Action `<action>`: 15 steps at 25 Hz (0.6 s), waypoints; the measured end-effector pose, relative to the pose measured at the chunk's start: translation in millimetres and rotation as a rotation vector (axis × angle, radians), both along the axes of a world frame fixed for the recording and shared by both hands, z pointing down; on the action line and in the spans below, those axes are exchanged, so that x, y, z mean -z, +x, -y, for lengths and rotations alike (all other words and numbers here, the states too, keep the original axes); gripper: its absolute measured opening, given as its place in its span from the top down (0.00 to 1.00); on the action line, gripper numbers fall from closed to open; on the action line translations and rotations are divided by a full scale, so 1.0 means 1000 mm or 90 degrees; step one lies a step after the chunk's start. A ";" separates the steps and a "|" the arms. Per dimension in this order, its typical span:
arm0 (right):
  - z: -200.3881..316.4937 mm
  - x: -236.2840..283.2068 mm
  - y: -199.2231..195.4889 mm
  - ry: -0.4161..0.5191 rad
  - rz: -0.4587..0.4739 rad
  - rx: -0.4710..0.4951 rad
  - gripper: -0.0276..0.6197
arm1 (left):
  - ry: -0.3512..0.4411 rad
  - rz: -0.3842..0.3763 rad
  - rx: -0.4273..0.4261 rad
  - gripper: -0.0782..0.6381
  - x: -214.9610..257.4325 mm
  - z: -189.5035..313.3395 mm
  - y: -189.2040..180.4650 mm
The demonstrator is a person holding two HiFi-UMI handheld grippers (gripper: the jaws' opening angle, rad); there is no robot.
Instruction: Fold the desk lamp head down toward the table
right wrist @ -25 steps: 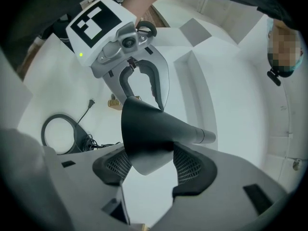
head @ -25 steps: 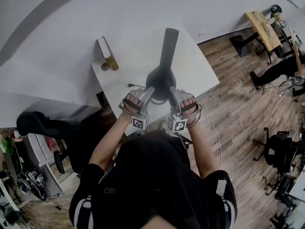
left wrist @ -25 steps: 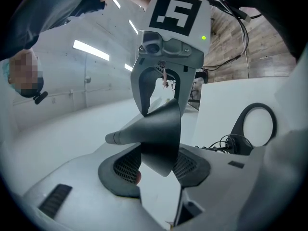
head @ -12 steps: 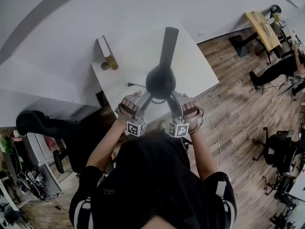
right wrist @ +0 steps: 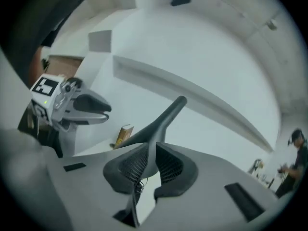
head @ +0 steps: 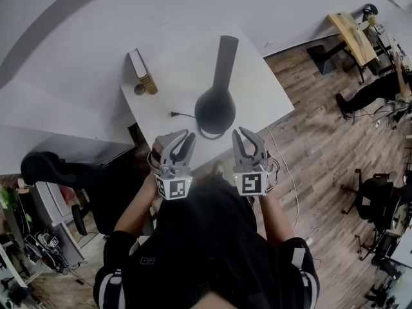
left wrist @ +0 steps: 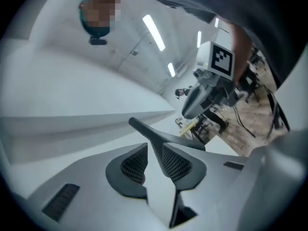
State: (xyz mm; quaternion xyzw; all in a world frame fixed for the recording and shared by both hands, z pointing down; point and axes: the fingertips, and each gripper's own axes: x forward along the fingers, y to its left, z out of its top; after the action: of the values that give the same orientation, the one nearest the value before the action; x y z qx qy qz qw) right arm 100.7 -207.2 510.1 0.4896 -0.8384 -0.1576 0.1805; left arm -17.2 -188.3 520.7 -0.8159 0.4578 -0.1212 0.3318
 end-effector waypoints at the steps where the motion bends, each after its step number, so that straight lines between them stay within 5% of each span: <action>1: 0.004 0.013 0.001 -0.011 0.062 -0.016 0.88 | -0.021 -0.048 0.005 0.76 0.015 0.002 -0.003; 4: 0.011 0.040 0.004 -0.049 0.191 -0.053 0.92 | -0.107 -0.183 0.013 0.85 0.048 0.006 -0.012; 8: 0.016 0.062 0.008 -0.081 0.251 -0.075 0.94 | -0.226 -0.397 0.005 0.86 0.086 0.020 -0.016; 15: 0.018 0.070 0.010 -0.091 0.297 -0.095 0.94 | -0.297 -0.435 0.001 0.86 0.086 0.024 -0.009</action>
State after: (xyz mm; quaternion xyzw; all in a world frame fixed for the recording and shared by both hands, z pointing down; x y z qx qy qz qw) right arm 111.0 -224.9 440.0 0.5593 -0.8278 0.0333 0.0278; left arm -26.2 -212.5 435.1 -0.8623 0.5022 0.0559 -0.0331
